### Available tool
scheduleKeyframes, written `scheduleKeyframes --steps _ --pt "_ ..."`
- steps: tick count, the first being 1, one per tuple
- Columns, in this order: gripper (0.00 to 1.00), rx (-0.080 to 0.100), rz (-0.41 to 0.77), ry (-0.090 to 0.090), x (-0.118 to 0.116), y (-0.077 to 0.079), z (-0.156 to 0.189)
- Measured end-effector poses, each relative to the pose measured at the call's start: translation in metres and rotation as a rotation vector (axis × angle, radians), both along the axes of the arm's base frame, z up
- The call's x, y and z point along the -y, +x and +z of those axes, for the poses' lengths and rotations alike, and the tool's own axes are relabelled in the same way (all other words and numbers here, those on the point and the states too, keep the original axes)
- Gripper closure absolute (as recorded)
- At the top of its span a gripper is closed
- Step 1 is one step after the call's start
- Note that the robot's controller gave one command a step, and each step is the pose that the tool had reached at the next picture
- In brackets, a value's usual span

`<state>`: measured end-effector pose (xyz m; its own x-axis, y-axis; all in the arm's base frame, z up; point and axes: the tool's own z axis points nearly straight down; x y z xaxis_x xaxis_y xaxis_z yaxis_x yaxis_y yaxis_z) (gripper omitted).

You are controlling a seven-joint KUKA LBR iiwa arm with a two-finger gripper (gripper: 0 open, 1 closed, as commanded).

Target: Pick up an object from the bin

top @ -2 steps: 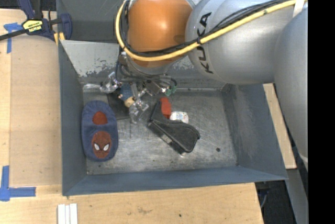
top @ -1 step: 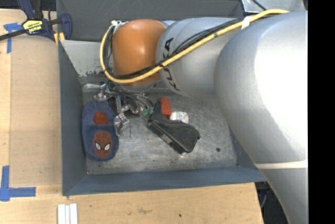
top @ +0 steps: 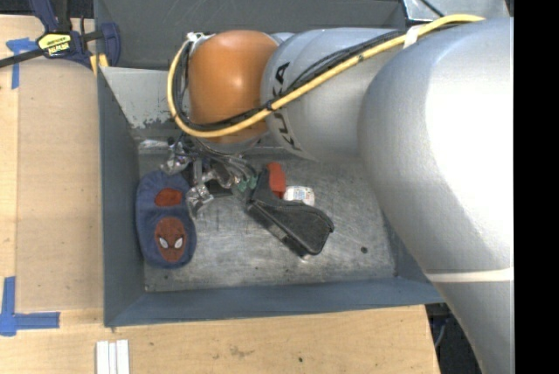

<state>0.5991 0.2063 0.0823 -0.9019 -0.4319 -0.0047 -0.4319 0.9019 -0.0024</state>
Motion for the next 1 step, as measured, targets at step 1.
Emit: scheduleKeyframes --steps 1 --pt "1.00 0.006 0.164 0.003 0.0131 -0.0369 0.1551"
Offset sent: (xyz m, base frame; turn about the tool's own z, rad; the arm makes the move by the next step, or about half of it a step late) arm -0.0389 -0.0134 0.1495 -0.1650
